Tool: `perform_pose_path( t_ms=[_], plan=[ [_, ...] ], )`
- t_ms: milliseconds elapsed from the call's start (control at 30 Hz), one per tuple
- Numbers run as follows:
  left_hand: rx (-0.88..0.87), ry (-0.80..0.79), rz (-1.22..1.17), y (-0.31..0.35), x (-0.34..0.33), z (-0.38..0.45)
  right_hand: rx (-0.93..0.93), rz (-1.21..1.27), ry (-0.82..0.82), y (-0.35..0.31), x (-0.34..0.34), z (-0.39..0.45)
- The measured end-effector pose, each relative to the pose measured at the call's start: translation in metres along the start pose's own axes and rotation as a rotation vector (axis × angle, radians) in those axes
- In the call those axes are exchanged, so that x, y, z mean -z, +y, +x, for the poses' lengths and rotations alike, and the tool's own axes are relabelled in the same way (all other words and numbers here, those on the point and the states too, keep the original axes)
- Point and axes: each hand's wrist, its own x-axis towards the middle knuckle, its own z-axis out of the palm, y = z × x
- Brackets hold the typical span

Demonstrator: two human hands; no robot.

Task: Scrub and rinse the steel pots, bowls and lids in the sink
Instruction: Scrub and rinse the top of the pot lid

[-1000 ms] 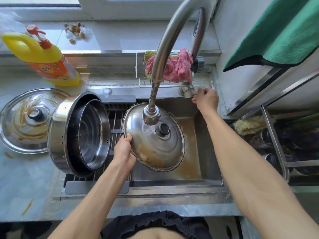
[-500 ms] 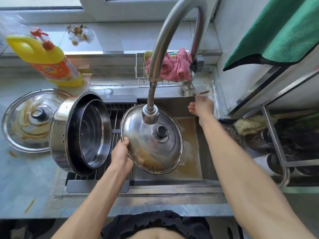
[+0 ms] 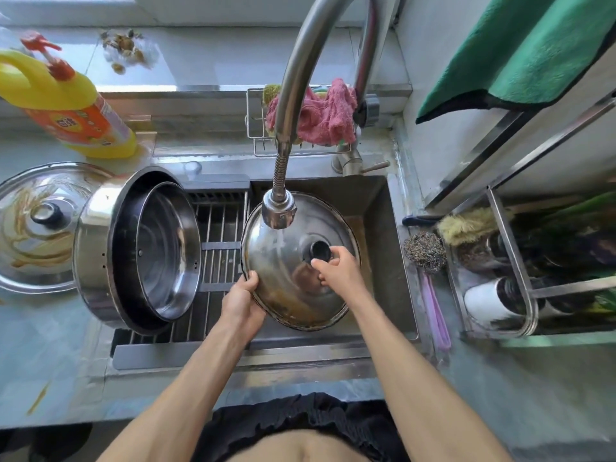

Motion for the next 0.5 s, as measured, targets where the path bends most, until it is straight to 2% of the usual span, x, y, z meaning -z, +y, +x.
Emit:
perform_pose_path(
  t_ms=[133, 267, 367, 500],
  plan=[
    [0.032, -0.086, 0.094, 0.001, -0.002, -0.003, 0.05, -0.097, 0.088, -0.012, 0.009, -0.002],
    [-0.005, -0.116, 0.396, 0.005, -0.001, -0.001, 0.088, -0.201, 0.155, -0.021, 0.013, -0.003],
    [-0.045, -0.083, 0.567, 0.01, -0.002, 0.0, 0.121, -0.232, 0.149, -0.025, 0.014, -0.004],
    [-0.117, -0.044, 0.608, 0.021, -0.004, 0.004, 0.168, -0.221, 0.134, -0.025, 0.013, -0.007]
  ],
)
